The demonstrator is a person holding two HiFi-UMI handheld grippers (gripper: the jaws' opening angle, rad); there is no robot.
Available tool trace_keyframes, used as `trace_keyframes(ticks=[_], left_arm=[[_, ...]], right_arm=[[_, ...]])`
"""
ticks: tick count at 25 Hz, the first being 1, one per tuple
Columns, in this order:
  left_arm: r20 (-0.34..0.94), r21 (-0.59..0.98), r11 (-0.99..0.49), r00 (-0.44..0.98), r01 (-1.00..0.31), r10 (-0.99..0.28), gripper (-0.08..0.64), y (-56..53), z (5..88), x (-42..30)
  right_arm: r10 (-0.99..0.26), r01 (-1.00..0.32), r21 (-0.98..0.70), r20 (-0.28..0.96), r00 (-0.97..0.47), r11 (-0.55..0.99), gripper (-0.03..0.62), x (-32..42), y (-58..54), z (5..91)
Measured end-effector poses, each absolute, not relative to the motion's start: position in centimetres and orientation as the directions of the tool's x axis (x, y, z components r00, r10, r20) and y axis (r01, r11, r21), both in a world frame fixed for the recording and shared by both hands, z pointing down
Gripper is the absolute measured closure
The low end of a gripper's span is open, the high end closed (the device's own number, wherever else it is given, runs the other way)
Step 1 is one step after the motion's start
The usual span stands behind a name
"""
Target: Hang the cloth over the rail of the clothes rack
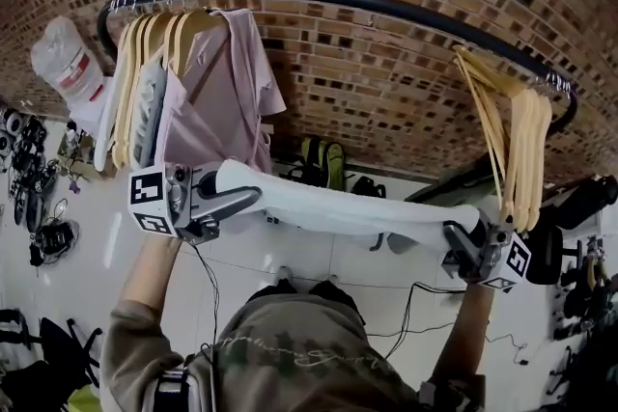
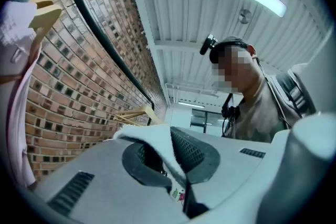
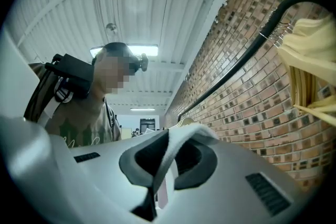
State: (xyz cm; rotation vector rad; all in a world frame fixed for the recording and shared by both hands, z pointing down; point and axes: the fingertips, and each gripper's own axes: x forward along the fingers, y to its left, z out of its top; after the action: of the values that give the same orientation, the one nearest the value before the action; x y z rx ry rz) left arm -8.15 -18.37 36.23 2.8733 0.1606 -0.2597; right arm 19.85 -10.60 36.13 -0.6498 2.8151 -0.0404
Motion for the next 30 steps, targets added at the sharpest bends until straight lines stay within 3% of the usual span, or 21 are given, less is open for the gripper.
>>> trace_keyframes(ticks=[3, 14, 21, 30], left_arm=[[-0.228, 0.281, -0.948, 0.97, 0.147, 0.083, 0.541, -19.0, 34.0, -8.0], [-0.242, 0.163, -0.974, 0.964, 0.155, 0.113, 0.541, -20.7, 25.6, -7.0], [-0.249, 0.059, -0.989, 0.961, 0.137, 0.118, 0.541, -21.5, 20.3, -5.8], [-0.232, -0.158, -0.987, 0.971, 0.014, 0.051, 0.541, -24.3, 13.4, -4.8]], right_arm=[[-0.435, -0.431, -0.063, -0.207, -0.877, 0.9, 0.571, 19.8, -11.2, 34.0], [-0.397, -0.4, -0.035, -0.218, -0.891, 0.916, 0.571, 21.5, -13.4, 24.2], [-0.388, -0.4, 0.022, -0.199, -0.9, 0.916, 0.571, 22.6, -14.6, 18.2], [-0.346, -0.382, 0.131, -0.23, -0.91, 0.915, 0.571, 23.7, -17.6, 12.7]])
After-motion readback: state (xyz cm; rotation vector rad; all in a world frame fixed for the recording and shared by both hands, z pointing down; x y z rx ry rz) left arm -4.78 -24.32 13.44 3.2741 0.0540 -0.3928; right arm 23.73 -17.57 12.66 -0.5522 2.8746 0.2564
